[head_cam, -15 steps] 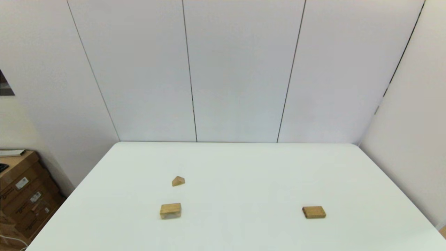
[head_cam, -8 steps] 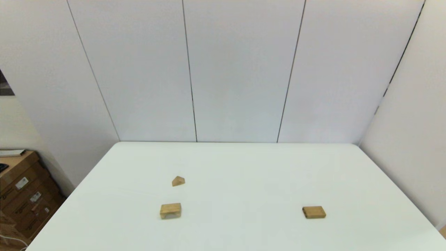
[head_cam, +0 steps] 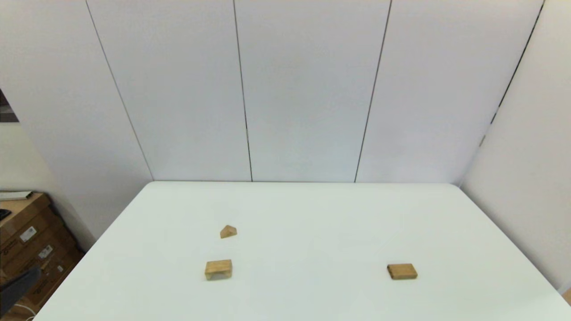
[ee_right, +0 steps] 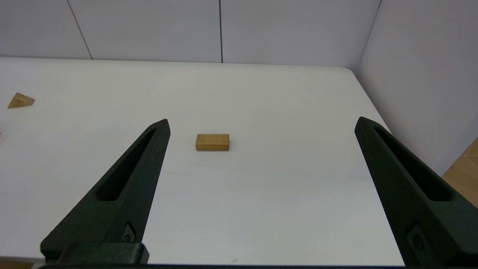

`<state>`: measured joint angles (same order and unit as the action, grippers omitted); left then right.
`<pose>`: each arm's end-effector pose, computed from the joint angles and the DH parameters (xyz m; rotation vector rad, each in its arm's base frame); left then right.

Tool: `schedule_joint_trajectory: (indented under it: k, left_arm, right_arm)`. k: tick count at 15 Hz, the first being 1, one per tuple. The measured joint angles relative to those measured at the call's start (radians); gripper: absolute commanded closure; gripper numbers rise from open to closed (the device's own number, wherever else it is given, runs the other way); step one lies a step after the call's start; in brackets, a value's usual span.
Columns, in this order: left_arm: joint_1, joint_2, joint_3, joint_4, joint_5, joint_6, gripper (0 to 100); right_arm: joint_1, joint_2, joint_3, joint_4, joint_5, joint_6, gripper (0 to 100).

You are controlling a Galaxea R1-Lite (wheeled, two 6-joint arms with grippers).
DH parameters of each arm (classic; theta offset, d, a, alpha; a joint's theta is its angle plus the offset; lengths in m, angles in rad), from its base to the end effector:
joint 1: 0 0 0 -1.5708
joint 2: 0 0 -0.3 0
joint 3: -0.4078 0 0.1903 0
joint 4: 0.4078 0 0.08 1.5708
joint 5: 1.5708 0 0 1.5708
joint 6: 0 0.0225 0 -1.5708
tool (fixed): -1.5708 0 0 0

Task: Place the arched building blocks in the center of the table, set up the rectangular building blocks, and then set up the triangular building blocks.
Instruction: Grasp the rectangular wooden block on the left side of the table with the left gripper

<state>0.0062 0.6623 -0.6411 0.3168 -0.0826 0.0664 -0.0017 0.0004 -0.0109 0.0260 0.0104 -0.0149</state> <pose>0.0363 -0.0016 0.2223 0.0507 0.3351 -0.0869 -0.0236 0.0003 0.0758 -0.0148 0.0154 0.0088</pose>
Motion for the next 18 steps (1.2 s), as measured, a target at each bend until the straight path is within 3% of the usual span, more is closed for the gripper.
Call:
schedule_joint_trajectory:
  k: [4, 9, 13, 18]
  left_arm:
    - [0.019, 0.278, -0.212, 0.182, -0.041, 0.011, 0]
    - [0.024, 0.575, -0.514, 0.525, -0.068, 0.056, 0]
    - [0.026, 0.71, -0.609, 0.661, -0.066, 0.272, 0]
    - [0.016, 0.935, -0.747, 0.685, -0.061, 0.641, 0]
  right_arm:
    - [0.0, 0.0, 0.0, 0.0, 0.0, 0.0, 0]
    - [0.0, 0.0, 0.0, 0.0, 0.0, 0.0, 0]
    - [0.0, 0.0, 0.0, 0.0, 0.0, 0.0, 0]
    - [0.0, 0.0, 0.0, 0.0, 0.0, 0.0, 0]
